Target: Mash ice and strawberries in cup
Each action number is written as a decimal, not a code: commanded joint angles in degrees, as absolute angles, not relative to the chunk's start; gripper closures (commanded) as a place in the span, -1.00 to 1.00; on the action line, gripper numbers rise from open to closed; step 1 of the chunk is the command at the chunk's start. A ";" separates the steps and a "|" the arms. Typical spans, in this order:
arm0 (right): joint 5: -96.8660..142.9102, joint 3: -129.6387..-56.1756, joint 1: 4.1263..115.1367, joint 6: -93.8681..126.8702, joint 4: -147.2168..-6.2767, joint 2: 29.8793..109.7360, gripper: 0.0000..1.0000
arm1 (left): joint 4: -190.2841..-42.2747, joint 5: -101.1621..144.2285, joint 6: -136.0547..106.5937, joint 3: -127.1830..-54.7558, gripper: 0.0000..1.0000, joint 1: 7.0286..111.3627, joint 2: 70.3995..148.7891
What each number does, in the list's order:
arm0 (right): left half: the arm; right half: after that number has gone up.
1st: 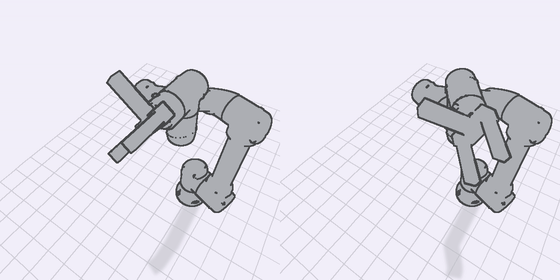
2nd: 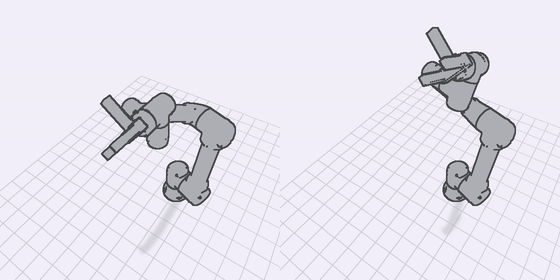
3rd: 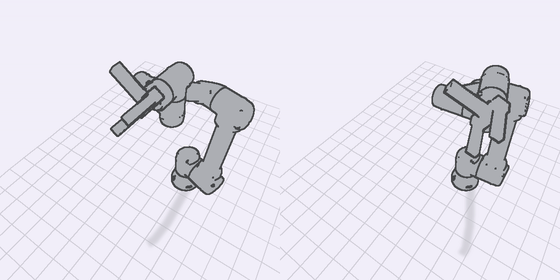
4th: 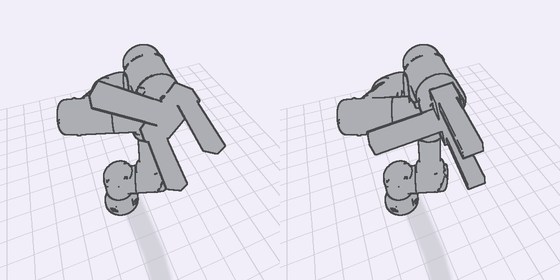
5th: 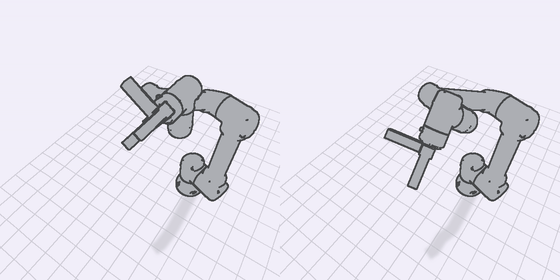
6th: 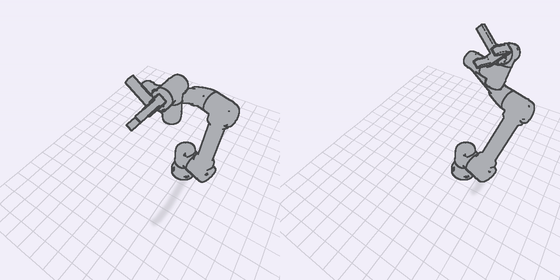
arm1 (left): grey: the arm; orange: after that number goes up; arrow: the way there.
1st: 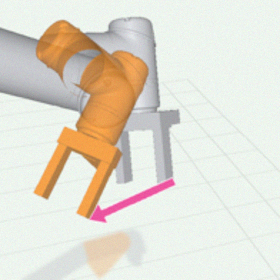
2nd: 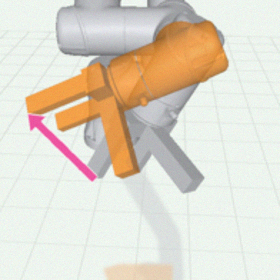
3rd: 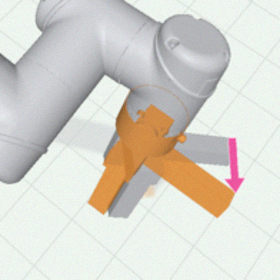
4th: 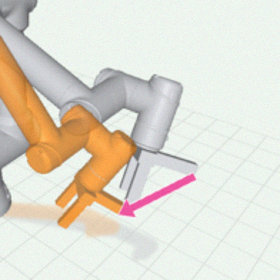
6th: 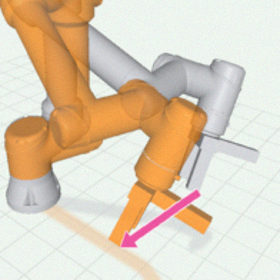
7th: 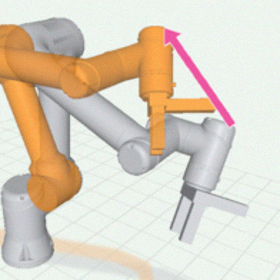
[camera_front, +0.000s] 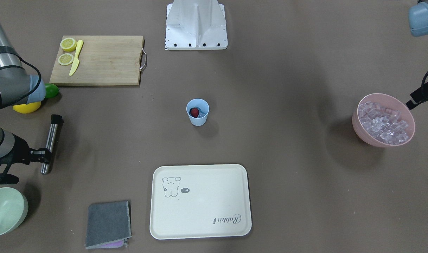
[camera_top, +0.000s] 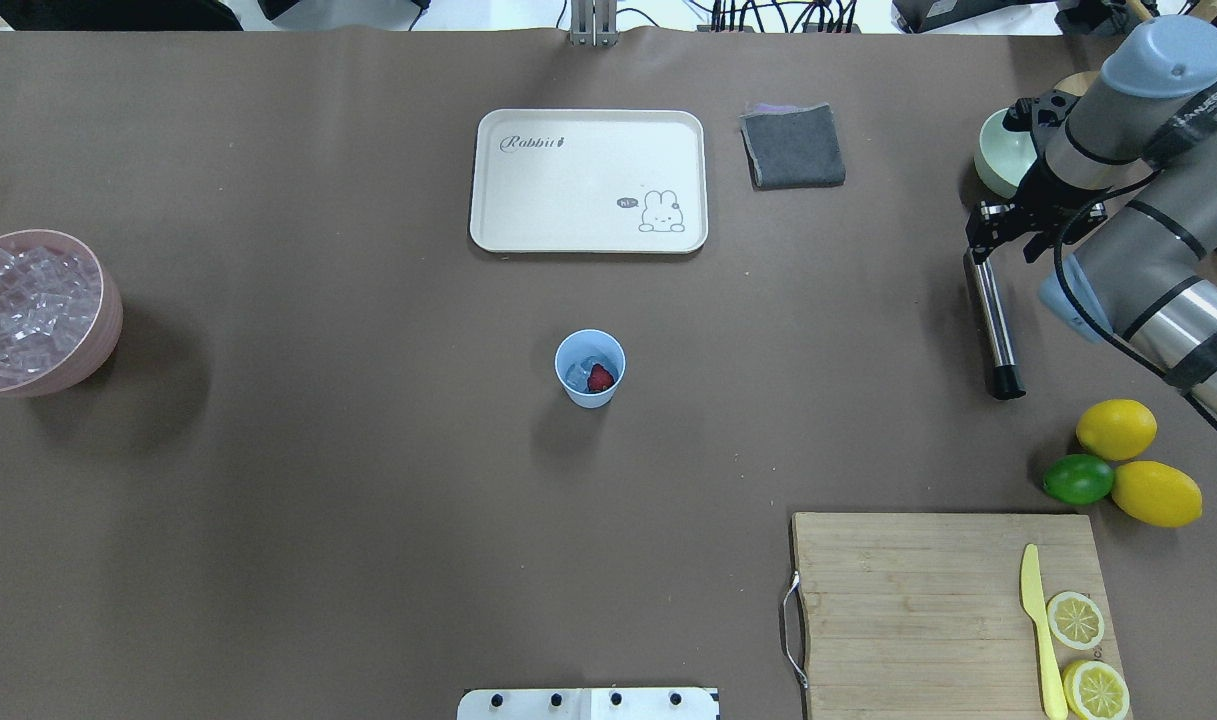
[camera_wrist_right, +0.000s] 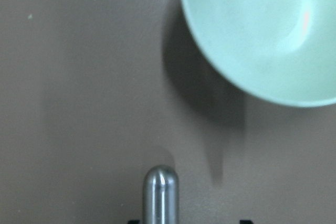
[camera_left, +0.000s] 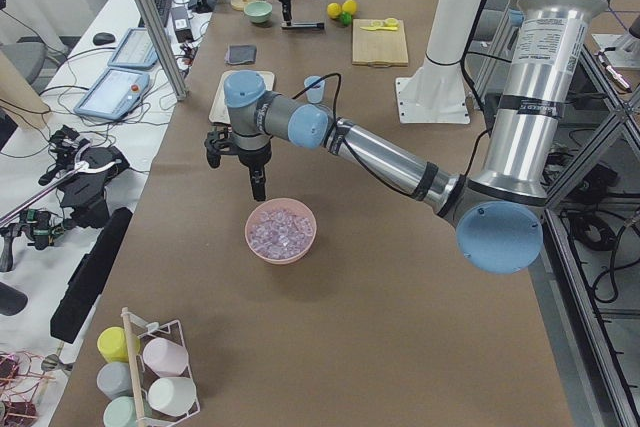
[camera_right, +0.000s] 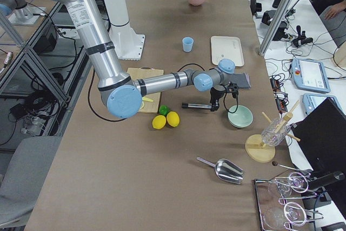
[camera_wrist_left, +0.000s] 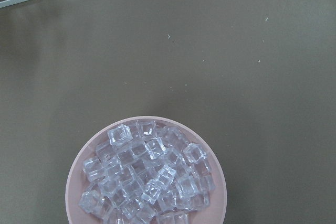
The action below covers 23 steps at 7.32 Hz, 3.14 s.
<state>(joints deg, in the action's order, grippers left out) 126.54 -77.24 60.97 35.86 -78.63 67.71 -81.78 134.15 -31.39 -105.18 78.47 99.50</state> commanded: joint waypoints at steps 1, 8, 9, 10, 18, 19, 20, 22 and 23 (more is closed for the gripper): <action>130.50 -77.00 67.29 29.23 -78.92 68.11 -1.00 | -81.56 135.87 -25.08 -101.72 -0.95 82.59 98.35; 133.69 -84.45 89.89 -8.39 -105.77 74.62 -1.00 | -82.27 135.70 -19.42 -93.26 -0.95 86.66 99.31; 133.33 -84.64 92.17 -10.70 -106.60 75.23 -1.00 | -83.14 135.62 -19.34 -92.03 -0.95 86.75 99.23; 133.33 -84.99 93.42 -11.77 -106.61 76.63 -1.00 | -84.97 135.79 -19.51 -89.85 -0.95 87.71 99.23; 129.90 -91.14 90.88 -11.07 -106.52 82.44 -1.00 | -88.07 135.88 -19.51 -84.55 -0.95 92.20 99.23; 129.99 -91.14 90.88 -11.07 -106.52 82.44 -1.00 | -88.07 135.97 -19.60 -84.64 -0.95 92.37 99.23; 129.99 -91.40 90.88 -11.07 -106.52 82.79 -1.00 | -88.07 135.97 -19.60 -84.64 -0.95 92.46 99.23; 129.99 -91.49 90.88 -11.07 -106.52 82.88 -1.00 | -88.07 135.88 -19.60 -84.64 -0.95 92.55 99.14; 129.99 -91.58 90.88 -11.16 -106.52 82.88 -1.00 | -88.07 135.88 -19.60 -84.64 -0.95 92.55 99.05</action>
<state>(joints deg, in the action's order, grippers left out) 129.99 -91.49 90.88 -11.09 -106.52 82.85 -88.07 135.89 -19.60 -84.64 92.52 99.15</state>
